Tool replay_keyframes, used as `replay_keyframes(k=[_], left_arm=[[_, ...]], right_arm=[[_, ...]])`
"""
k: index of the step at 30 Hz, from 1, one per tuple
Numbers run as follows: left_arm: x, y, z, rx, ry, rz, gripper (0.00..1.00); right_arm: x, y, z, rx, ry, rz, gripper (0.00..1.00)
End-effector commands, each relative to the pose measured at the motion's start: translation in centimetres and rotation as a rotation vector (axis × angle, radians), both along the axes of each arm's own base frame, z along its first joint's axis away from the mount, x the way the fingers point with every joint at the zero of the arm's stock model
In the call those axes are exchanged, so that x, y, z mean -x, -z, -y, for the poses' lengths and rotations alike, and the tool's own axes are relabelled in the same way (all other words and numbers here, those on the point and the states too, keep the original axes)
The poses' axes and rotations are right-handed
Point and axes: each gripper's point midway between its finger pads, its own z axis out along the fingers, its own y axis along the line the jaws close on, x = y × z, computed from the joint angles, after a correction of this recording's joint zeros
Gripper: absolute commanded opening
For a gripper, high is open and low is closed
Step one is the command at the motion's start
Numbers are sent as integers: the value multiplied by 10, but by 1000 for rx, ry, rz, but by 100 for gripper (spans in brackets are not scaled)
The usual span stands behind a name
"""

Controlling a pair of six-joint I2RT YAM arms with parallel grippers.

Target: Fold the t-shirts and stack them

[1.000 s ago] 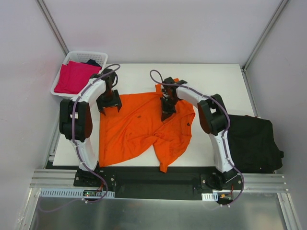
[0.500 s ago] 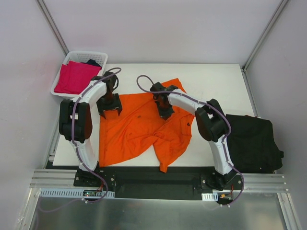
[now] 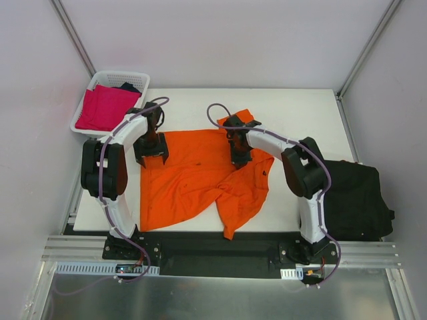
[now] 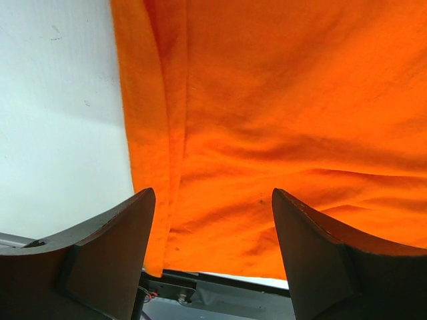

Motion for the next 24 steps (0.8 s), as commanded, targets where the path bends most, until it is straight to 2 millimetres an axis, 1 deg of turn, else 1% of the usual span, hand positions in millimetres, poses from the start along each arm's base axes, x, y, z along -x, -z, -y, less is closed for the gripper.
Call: replay_keyframes(k=[1, 2, 4, 5, 10, 11, 13, 15, 16, 18, 19, 20, 22, 23, 24], left_arm=[[3, -15, -2, -14, 28, 30, 72], [5, -15, -2, -14, 29, 29, 72], [8, -13, -3, -18, 26, 20, 72], [11, -12, -4, -21, 26, 13, 72], [19, -8, -5, -25, 14, -5, 72], [19, -8, -5, -23, 13, -6, 72], [20, -7, -4, -19, 10, -9, 73], [19, -7, -2, -12, 7, -12, 73], [18, -6, -1, -9, 4, -13, 73], [18, -5, 0, -5, 0, -20, 73], [19, -2, 0, -7, -5, -32, 73], [19, -1, 0, -8, -6, -38, 73], [19, 3, 0, -13, -15, -50, 73], [18, 4, 0, -14, -19, -48, 73], [18, 5, 0, -19, -19, -53, 73]], right_arm=[[17, 9, 35, 63, 80, -65, 1], [15, 8, 42, 68, 99, -65, 1], [19, 12, 52, 81, 116, -78, 1], [17, 11, 57, 74, 131, -77, 1], [16, 13, 72, 98, 152, -84, 1], [15, 14, 78, 96, 178, -94, 1], [13, 16, 82, 88, 195, -103, 1], [7, 14, 82, 74, 191, -101, 1], [4, 16, 82, 77, 186, -105, 1], [-4, 11, 80, 84, 170, -96, 1], [-5, 14, 80, 89, 168, -106, 1], [-7, 12, 79, 70, 174, -110, 1], [-11, 10, 72, 19, 158, -107, 1], [-16, 2, 64, -28, 144, -81, 1], [-13, -1, 55, -82, 129, -90, 2]])
